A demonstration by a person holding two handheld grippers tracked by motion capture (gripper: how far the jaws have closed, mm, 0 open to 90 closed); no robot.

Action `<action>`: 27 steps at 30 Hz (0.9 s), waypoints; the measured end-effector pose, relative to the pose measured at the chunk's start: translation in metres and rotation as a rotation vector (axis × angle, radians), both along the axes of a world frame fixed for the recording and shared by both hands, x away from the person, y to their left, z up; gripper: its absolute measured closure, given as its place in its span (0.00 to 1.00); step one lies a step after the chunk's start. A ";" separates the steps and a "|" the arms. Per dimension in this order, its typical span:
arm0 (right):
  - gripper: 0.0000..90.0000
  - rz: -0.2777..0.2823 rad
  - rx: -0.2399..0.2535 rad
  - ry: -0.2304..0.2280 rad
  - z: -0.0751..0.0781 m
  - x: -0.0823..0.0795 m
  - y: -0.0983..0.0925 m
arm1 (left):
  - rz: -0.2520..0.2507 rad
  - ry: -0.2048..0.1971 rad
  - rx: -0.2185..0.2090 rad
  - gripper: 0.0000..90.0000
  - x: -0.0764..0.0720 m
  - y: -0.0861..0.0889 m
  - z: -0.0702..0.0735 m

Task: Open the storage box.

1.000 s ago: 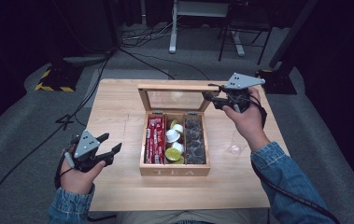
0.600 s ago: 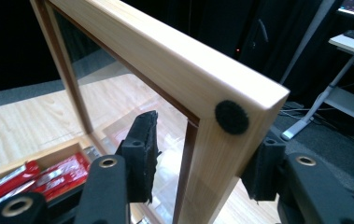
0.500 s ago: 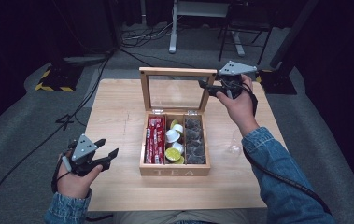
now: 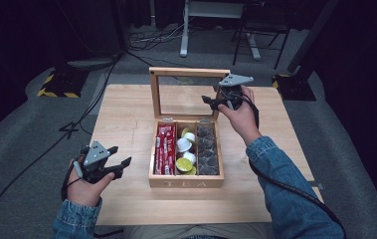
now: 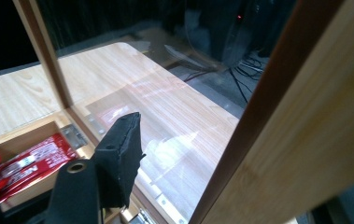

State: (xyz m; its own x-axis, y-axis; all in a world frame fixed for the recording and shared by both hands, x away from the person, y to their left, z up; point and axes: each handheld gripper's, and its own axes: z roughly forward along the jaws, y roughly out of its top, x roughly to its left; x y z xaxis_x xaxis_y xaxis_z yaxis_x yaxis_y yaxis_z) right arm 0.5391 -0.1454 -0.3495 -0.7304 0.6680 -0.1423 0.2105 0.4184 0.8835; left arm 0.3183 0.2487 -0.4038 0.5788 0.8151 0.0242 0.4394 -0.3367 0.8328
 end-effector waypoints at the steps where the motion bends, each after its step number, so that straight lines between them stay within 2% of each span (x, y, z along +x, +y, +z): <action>1: 0.42 0.000 0.000 0.000 0.000 0.000 0.000 | 0.000 0.000 0.000 0.44 0.000 0.000 0.000; 2: 0.43 -0.020 0.003 0.005 -0.002 0.003 0.000 | -0.001 0.000 -0.002 0.44 0.001 -0.001 0.000; 6: 0.42 -0.035 0.019 0.010 -0.005 0.011 -0.001 | -0.011 0.000 -0.001 0.44 0.004 -0.002 0.000; 16: 0.36 -0.066 0.022 0.017 -0.011 0.022 0.004 | -0.005 0.011 -0.013 0.43 0.005 0.000 -0.003; 18: 0.31 -0.067 0.026 0.025 -0.014 0.023 0.006 | -0.009 0.019 -0.020 0.43 0.006 0.001 -0.003; 20: 0.29 -0.067 0.001 0.012 -0.017 0.023 0.008 | -0.012 0.022 -0.026 0.43 0.006 0.001 -0.004; 27: 0.28 -0.077 -0.001 0.058 -0.030 0.026 0.008 | -0.015 0.030 -0.025 0.42 0.006 0.000 -0.005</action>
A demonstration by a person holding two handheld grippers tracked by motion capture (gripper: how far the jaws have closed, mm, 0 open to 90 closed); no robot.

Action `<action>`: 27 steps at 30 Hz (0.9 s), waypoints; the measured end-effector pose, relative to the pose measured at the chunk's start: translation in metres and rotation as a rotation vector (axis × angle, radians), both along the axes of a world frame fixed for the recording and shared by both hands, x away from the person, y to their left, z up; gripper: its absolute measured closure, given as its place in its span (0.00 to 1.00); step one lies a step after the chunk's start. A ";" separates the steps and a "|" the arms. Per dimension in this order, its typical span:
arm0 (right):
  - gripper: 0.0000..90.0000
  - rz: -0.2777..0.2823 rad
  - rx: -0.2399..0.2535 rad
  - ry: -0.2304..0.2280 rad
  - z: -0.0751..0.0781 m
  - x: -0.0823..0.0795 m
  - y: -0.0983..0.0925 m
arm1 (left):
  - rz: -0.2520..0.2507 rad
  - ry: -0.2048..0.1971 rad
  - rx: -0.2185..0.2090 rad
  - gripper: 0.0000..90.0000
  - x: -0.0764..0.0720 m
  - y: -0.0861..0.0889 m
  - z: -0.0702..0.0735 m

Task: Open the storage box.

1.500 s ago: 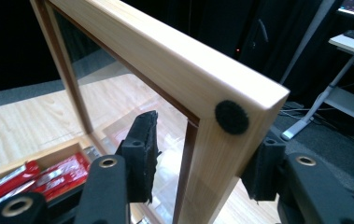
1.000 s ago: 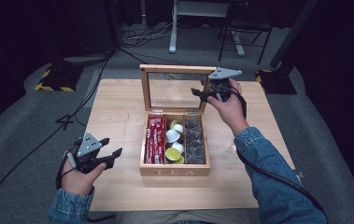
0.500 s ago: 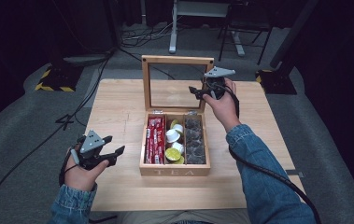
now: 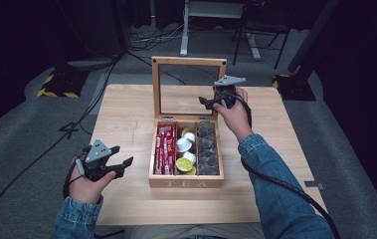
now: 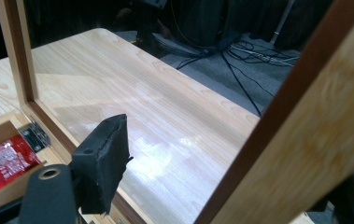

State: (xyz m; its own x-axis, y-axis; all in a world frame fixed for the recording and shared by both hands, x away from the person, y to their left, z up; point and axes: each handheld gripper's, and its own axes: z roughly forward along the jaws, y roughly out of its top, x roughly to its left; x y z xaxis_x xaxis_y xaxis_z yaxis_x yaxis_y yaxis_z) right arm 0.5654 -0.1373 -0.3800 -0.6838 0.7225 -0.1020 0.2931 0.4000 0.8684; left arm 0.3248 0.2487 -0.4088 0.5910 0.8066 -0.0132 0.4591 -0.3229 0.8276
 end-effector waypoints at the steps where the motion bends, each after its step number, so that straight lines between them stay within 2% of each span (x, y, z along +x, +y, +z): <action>1: 0.27 -0.005 0.002 0.008 -0.001 0.000 0.000 | 0.001 0.004 0.000 0.42 0.000 0.000 0.000; 3: 0.26 -0.013 0.015 0.029 -0.006 0.000 -0.002 | -0.004 0.005 0.003 0.42 0.001 0.000 -0.001; 7: 0.26 -0.028 0.030 0.043 -0.012 0.002 -0.005 | -0.008 0.013 0.005 0.42 0.003 0.000 -0.002; 14: 0.26 -0.054 0.001 0.053 -0.014 -0.001 -0.007 | -0.003 0.033 -0.018 0.41 0.007 0.002 -0.005; 21: 0.26 -0.050 0.007 0.052 -0.005 -0.009 -0.016 | 0.005 0.051 -0.031 0.40 0.014 0.005 -0.004; 25: 0.30 -0.043 0.026 0.064 0.004 -0.017 -0.025 | 0.003 0.067 -0.009 0.39 0.020 0.006 -0.005; 27: 0.28 -0.027 0.026 0.072 0.010 -0.023 -0.031 | -0.009 0.078 0.012 0.38 0.024 0.005 -0.005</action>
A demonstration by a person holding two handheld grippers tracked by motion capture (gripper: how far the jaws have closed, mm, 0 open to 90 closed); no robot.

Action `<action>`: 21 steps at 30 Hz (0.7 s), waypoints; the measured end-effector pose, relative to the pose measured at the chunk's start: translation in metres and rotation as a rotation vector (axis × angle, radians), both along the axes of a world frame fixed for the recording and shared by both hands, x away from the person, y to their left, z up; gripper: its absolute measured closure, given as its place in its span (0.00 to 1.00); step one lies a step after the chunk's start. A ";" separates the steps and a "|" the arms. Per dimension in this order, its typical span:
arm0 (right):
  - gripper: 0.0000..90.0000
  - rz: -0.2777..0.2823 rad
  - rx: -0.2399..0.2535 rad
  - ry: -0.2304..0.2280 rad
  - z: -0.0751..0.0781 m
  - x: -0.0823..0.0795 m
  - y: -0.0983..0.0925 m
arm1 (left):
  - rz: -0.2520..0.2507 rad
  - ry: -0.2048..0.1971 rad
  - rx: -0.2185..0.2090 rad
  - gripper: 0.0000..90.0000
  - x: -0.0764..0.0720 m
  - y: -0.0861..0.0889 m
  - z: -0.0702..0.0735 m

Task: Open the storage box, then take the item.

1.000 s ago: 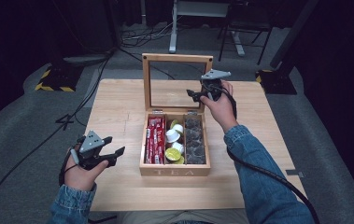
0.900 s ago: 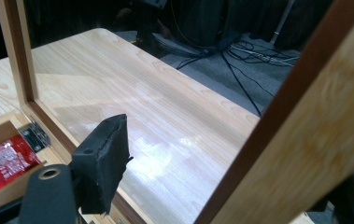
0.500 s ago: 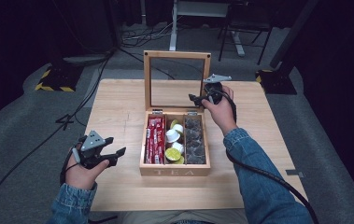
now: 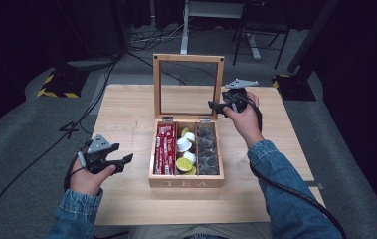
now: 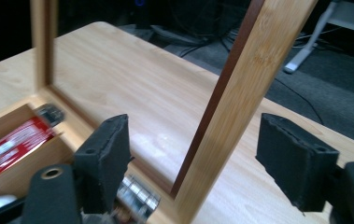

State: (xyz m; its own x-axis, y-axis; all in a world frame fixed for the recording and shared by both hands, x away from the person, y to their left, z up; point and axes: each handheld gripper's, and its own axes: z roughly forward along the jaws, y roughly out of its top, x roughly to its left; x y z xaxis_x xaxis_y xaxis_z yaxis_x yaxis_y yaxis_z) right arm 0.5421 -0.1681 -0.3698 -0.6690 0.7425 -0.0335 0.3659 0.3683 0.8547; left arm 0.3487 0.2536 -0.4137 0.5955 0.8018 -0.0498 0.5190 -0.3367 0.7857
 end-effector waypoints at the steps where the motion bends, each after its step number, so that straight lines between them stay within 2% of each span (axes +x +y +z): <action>1: 0.28 0.012 -0.002 0.009 0.003 -0.003 -0.003 | -0.003 0.004 0.008 0.38 0.002 -0.001 0.000; 5: 0.28 0.047 -0.001 0.012 0.013 -0.017 -0.011 | -0.031 0.020 0.050 0.37 0.008 -0.005 0.003; 10: 0.28 0.077 0.026 0.004 0.019 -0.034 -0.018 | -0.038 0.034 0.068 0.36 0.015 -0.008 0.002; 17: 0.28 0.115 0.026 0.033 0.013 -0.056 -0.024 | -0.064 0.043 0.083 0.36 0.023 -0.015 0.001; 21: 0.30 0.133 0.018 0.068 0.004 -0.070 -0.025 | -0.068 0.069 0.089 0.35 0.026 -0.016 -0.004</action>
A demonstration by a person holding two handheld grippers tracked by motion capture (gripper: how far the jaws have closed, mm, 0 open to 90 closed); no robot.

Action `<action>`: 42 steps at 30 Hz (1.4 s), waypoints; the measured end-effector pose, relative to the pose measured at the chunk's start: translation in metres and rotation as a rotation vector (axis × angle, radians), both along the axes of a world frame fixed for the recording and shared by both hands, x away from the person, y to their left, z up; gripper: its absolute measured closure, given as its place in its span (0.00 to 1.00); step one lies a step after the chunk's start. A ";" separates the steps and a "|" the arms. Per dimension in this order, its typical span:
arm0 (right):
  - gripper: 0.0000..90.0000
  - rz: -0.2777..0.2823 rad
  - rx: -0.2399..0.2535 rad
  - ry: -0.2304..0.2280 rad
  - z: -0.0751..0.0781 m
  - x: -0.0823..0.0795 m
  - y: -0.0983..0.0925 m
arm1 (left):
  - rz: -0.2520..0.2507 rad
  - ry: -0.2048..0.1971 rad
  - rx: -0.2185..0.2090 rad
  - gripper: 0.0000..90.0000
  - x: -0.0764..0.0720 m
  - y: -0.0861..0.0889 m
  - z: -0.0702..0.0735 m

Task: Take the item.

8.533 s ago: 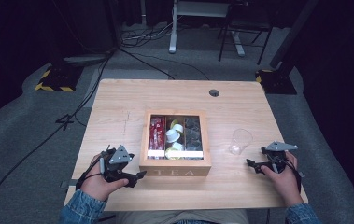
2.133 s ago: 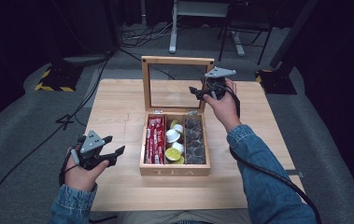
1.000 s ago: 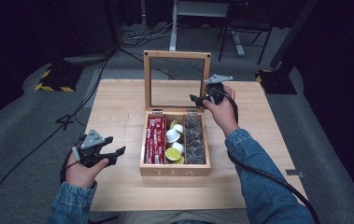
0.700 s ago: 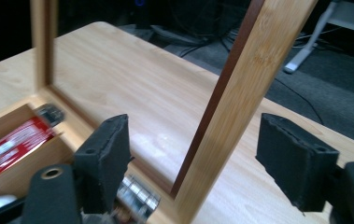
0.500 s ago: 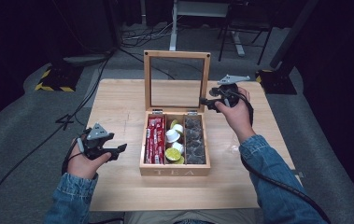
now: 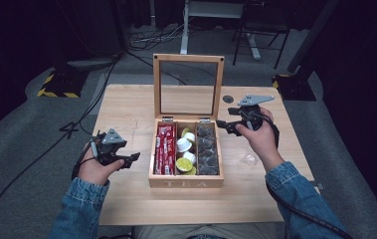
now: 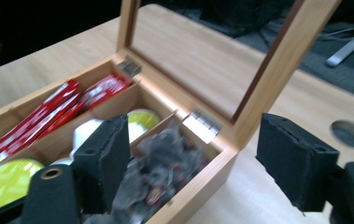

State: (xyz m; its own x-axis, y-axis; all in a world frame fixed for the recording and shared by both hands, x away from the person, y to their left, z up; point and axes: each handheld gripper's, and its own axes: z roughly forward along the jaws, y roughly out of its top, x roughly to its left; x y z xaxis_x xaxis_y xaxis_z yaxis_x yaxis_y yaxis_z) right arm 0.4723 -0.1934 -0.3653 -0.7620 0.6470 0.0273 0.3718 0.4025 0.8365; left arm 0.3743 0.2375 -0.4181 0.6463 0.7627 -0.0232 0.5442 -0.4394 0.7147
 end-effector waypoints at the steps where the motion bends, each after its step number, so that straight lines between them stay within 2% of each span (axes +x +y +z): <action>1: 0.31 0.003 -0.001 0.007 -0.002 -0.002 0.000 | 0.004 0.013 0.001 0.34 0.000 0.000 -0.002; 7: 0.33 0.021 -0.002 0.064 -0.018 -0.016 0.004 | 0.006 0.068 0.029 0.33 0.003 -0.001 -0.017; 11: 0.33 0.029 -0.022 0.099 -0.031 -0.020 0.010 | 0.013 0.116 0.049 0.33 0.006 -0.002 -0.032; 16: 0.34 0.063 -0.037 0.126 -0.043 -0.023 0.021 | 0.006 0.149 0.073 0.32 0.008 -0.004 -0.045; 19: 0.36 0.084 -0.049 0.140 -0.048 -0.023 0.029 | 0.014 0.167 0.069 0.32 0.009 -0.003 -0.051; 23: 0.40 0.098 -0.090 0.145 -0.053 -0.020 0.039 | 0.017 0.174 0.073 0.31 0.010 0.000 -0.056; 28: 0.50 0.102 -0.141 0.156 -0.059 -0.012 0.047 | 0.030 0.170 0.112 0.28 0.009 0.002 -0.060; 31: 0.53 0.118 -0.172 0.164 -0.063 -0.009 0.051 | 0.036 0.169 0.132 0.28 0.007 0.001 -0.062; 35: 0.55 0.139 -0.212 0.170 -0.069 -0.009 0.058 | 0.029 0.181 0.119 0.27 0.005 0.002 -0.066; 37: 0.57 0.148 -0.227 0.171 -0.071 -0.008 0.061 | 0.030 0.175 0.119 0.27 0.004 0.003 -0.069; 42: 0.63 0.157 -0.231 0.166 -0.074 -0.005 0.062 | 0.025 0.160 0.110 0.26 0.001 0.006 -0.070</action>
